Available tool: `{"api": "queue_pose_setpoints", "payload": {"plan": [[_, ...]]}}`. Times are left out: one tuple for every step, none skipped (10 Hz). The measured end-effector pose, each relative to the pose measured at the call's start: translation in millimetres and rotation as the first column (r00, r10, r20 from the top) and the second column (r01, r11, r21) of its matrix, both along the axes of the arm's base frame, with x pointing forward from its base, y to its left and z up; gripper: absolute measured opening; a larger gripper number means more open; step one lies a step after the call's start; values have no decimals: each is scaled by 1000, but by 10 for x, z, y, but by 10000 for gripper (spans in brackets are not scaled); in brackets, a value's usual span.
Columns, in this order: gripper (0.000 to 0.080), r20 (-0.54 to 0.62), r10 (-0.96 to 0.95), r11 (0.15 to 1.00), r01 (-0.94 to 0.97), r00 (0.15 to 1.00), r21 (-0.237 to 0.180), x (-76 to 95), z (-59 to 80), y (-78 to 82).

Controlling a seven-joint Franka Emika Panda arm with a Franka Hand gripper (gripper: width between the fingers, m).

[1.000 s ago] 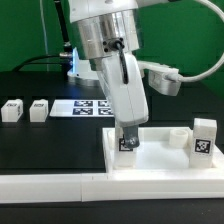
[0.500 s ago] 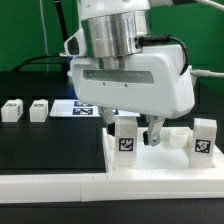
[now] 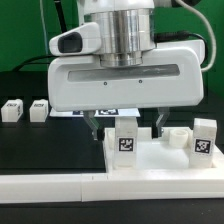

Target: Assemble square table

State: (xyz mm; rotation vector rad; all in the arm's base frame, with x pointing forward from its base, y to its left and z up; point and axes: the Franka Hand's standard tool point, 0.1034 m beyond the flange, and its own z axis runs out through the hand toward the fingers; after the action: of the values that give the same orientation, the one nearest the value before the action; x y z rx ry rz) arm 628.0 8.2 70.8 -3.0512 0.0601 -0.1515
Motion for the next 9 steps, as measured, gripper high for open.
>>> {"api": "queue_pose_setpoints", "payload": {"plan": [[649, -1, -14, 1000, 14, 1000, 3, -1, -2, 1], [542, -4, -37, 999, 37, 999, 5, -2, -6, 1], [542, -9, -94, 995, 94, 996, 14, -3, -8, 8], [348, -18, -177, 984, 178, 984, 22, -4, -11, 13], [348, -25, -234, 972, 235, 972, 25, -8, -15, -5], [291, -32, -293, 955, 294, 956, 29, -8, -17, -11], [291, -41, -371, 928, 372, 928, 34, -8, -18, -19], [291, -56, -477, 877, 479, 877, 45, -6, -18, -36], [291, -77, -608, 789, 612, 790, 52, -7, -17, -33]]}}
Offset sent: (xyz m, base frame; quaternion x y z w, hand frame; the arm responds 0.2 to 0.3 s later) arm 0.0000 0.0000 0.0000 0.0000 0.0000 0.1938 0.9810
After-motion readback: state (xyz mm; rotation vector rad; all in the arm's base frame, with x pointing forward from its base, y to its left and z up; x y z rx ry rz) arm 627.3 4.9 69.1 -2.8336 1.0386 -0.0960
